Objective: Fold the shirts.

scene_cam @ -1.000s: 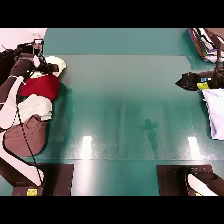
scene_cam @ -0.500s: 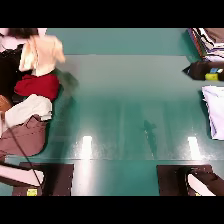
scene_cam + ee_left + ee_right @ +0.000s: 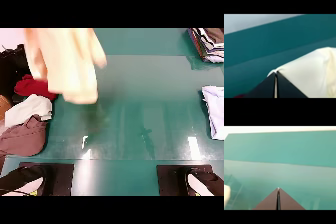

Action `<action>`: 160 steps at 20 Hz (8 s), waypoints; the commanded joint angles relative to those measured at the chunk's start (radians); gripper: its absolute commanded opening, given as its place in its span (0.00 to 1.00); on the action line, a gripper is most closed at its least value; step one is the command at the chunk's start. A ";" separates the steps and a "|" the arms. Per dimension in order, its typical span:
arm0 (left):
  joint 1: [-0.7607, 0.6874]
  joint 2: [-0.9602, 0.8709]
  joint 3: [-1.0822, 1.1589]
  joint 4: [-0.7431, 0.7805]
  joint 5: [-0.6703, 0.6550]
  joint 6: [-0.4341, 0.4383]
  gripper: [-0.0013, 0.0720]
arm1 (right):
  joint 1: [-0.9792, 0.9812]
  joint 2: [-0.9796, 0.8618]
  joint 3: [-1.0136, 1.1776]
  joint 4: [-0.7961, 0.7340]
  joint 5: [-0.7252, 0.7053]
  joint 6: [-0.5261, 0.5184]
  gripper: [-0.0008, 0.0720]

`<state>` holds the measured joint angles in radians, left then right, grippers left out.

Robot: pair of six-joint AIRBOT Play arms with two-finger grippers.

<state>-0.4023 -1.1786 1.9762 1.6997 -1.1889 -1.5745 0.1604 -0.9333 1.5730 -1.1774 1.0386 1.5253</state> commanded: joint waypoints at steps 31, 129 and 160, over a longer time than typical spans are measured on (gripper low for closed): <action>0.431 -0.455 -0.735 -0.668 0.168 0.195 0.76 | 0.077 -0.097 0.089 -0.001 0.221 -0.001 0.03; 0.236 0.211 -1.561 -0.840 0.272 0.062 0.76 | -0.125 -0.178 -0.388 -0.018 0.192 -0.017 0.54; 0.175 0.211 -1.185 -0.631 0.313 -0.051 0.05 | -0.517 -0.342 -0.843 0.266 0.034 -0.225 0.34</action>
<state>-0.2264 -0.9680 0.7895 1.0683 -0.8745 -1.6230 -0.4164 -1.2430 0.6827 -0.9176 1.1084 1.3048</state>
